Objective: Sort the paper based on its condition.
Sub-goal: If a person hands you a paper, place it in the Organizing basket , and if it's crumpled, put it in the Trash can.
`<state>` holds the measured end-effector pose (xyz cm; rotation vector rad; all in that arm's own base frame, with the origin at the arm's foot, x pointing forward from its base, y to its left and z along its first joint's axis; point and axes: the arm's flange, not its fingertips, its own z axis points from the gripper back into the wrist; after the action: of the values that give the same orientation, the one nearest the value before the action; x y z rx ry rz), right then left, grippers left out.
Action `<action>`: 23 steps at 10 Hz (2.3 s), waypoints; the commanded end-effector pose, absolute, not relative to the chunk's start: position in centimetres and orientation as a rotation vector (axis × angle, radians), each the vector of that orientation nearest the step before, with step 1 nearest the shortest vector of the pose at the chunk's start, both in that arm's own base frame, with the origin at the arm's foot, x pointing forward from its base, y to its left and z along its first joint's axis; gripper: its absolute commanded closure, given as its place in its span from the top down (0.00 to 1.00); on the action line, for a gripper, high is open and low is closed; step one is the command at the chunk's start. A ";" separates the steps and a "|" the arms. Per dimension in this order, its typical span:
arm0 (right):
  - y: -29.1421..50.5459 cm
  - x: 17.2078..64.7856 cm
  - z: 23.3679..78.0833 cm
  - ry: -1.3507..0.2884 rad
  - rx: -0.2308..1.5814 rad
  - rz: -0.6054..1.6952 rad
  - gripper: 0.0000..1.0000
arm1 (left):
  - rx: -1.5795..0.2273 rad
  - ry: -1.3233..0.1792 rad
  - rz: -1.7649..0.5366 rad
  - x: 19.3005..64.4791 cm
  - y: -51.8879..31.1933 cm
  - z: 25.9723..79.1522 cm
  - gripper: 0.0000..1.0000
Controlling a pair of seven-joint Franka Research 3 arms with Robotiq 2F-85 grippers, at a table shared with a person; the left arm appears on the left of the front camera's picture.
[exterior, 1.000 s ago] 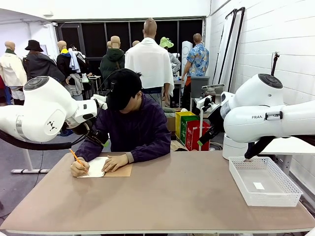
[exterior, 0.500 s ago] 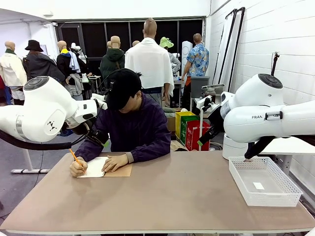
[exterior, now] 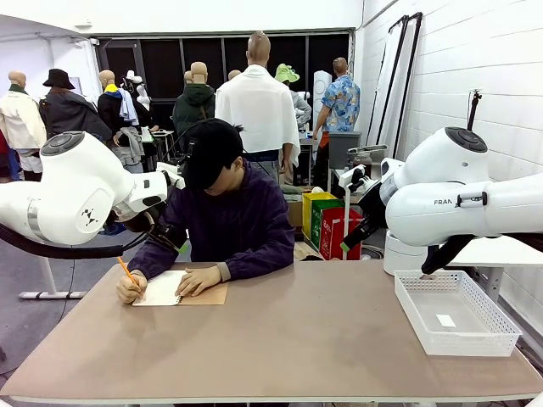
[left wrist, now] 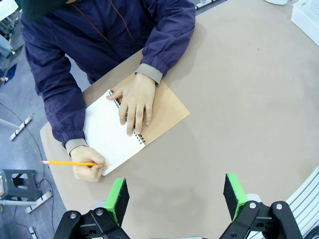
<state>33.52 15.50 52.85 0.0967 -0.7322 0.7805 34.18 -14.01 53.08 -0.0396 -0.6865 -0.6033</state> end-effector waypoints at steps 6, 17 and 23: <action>15.5 33.6 52.8 -0.731 0.099 0.779 1.00 | -0.037 -0.684 -0.603 34.3 -14.0 53.0 1.00; 15.5 33.6 52.8 -0.731 0.099 0.779 1.00 | -0.037 -0.684 -0.603 34.3 -14.0 53.0 1.00; 15.5 33.6 52.8 -0.731 0.099 0.779 1.00 | -0.037 -0.684 -0.603 34.3 -14.0 53.0 1.00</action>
<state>33.52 15.50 52.85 0.0967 -0.7322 0.7805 34.18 -14.01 53.08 -0.0396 -0.6865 -0.6033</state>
